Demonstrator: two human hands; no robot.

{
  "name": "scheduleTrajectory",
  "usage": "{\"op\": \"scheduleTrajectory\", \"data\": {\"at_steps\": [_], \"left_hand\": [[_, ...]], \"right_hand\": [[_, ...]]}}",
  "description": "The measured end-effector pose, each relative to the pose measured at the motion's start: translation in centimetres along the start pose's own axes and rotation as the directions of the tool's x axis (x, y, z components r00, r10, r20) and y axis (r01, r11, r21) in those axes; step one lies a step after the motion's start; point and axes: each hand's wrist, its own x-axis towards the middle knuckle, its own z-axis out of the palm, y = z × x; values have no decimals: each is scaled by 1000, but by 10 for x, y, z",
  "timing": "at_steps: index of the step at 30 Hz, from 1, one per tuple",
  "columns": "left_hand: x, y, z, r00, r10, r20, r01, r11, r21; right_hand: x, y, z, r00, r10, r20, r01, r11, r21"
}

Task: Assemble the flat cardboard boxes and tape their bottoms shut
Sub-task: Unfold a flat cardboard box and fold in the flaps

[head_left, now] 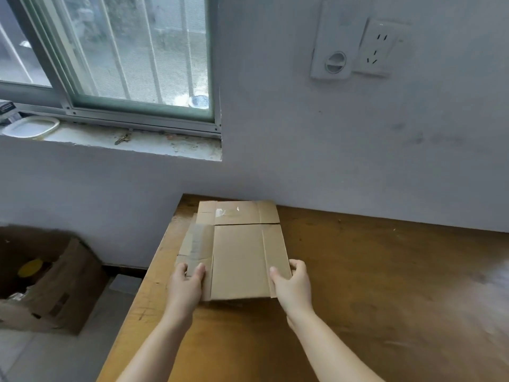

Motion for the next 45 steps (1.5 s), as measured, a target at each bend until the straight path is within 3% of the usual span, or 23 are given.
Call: {"op": "scheduleTrajectory", "data": {"at_steps": [7, 14, 25, 37, 45], "left_hand": [[-83, 6, 55, 989, 144, 32, -141, 987, -76], [-189, 2, 136, 976, 180, 127, -160, 975, -154], [-334, -5, 278, 938, 184, 294, -144, 978, -153], [-377, 14, 432, 875, 203, 439, -186, 979, -82], [-415, 23, 515, 858, 222, 463, -227, 973, -46]], "right_hand": [[-34, 26, -90, 988, -125, -92, 131, 990, 52], [-69, 70, -221, 968, -179, -175, 183, 983, 5], [-98, 142, -412, 930, -106, -351, 109, 994, -11], [-54, 182, -545, 868, -2, -496, -14, 1000, -28], [-20, 215, -626, 891, 54, -450, -95, 993, -68]]}}
